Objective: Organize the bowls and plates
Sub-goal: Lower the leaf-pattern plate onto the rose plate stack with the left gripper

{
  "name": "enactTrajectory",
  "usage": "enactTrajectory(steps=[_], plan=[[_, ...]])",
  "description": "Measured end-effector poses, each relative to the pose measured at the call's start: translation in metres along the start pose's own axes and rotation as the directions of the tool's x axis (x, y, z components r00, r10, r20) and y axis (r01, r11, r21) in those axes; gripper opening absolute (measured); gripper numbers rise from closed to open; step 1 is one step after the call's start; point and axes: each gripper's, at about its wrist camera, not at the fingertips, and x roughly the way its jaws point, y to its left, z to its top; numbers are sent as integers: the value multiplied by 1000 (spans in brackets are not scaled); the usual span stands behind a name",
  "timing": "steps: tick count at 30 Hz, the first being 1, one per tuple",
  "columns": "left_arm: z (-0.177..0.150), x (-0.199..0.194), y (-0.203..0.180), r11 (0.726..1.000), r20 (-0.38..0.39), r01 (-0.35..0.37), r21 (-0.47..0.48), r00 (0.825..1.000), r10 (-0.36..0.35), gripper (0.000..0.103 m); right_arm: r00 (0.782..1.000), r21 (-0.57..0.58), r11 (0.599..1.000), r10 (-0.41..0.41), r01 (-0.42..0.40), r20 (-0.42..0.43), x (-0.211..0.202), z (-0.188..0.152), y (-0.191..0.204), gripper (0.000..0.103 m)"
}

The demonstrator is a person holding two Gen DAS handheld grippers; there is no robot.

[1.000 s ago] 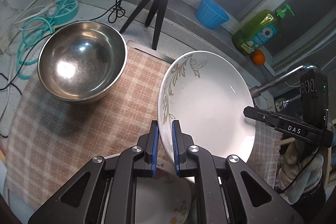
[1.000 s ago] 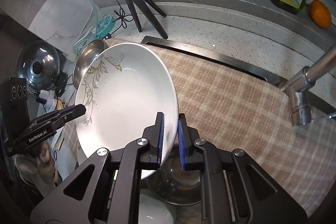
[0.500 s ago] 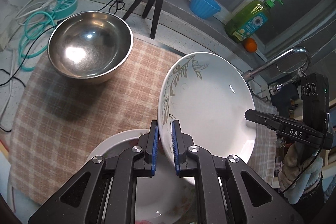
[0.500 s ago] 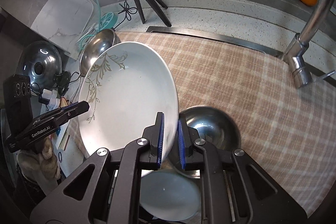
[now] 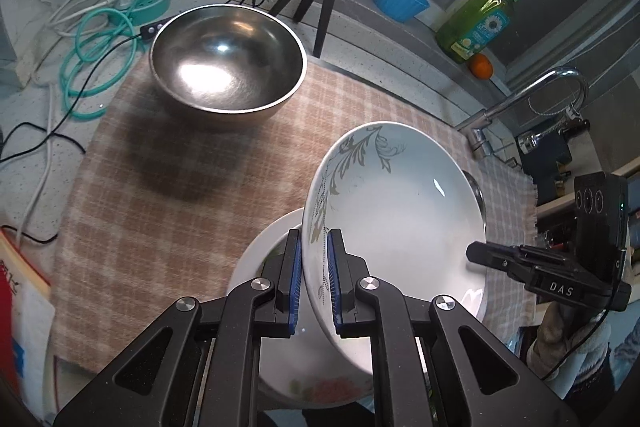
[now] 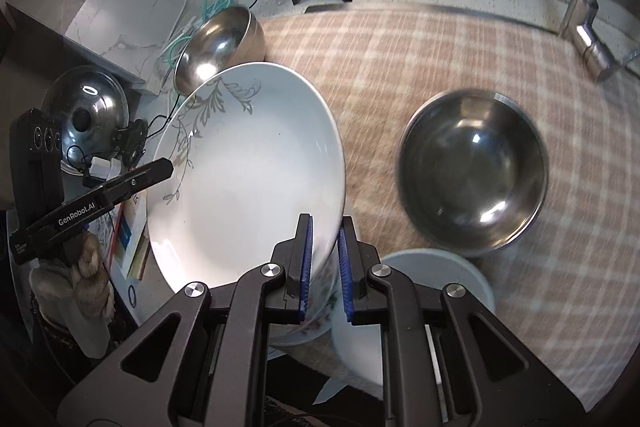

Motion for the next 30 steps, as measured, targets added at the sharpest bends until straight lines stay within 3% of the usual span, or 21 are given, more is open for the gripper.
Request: enactTrajectory(steps=[15,30], plan=[[-26,8,24,999,-79,7,54,997,-2,10,999,71,997,-35,34,2,20,-55,14,13],[-36,28,26,996,-116,-8,88,993,19,10,996,85,992,-94,94,-3,32,-67,12,13]])
